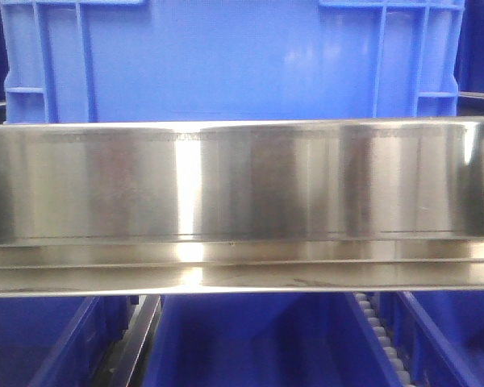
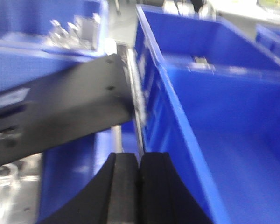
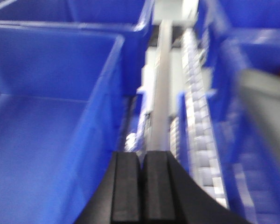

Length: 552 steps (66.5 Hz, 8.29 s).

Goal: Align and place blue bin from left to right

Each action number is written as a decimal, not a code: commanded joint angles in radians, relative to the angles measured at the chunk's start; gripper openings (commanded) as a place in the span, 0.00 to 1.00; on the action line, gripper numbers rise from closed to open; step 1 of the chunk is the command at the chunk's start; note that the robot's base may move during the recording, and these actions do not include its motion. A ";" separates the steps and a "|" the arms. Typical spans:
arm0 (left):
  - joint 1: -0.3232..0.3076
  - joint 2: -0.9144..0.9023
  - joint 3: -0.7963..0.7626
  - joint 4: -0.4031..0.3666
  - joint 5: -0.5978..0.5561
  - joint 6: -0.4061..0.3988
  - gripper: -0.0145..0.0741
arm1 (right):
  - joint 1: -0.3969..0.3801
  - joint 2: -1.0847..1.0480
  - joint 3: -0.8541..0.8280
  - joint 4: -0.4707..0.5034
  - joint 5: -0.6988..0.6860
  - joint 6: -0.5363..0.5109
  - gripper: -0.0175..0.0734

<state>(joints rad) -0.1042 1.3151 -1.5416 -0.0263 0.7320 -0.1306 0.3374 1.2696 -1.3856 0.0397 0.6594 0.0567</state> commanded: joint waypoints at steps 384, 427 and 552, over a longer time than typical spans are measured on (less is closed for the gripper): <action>-0.298 0.532 -0.479 0.487 0.347 -0.451 0.04 | 0.156 0.580 -0.647 -0.174 0.373 0.255 0.11; -0.307 0.474 -0.630 0.472 0.489 -0.427 0.04 | 0.255 0.513 -0.758 -0.221 0.459 0.301 0.11; -0.717 0.053 -0.105 0.748 0.480 -0.769 0.04 | 0.584 0.022 -0.170 -0.598 0.394 0.746 0.11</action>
<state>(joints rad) -0.7997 1.3819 -1.6358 0.7144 1.3094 -0.8822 0.9095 1.3040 -1.5441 -0.5543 1.1696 0.7849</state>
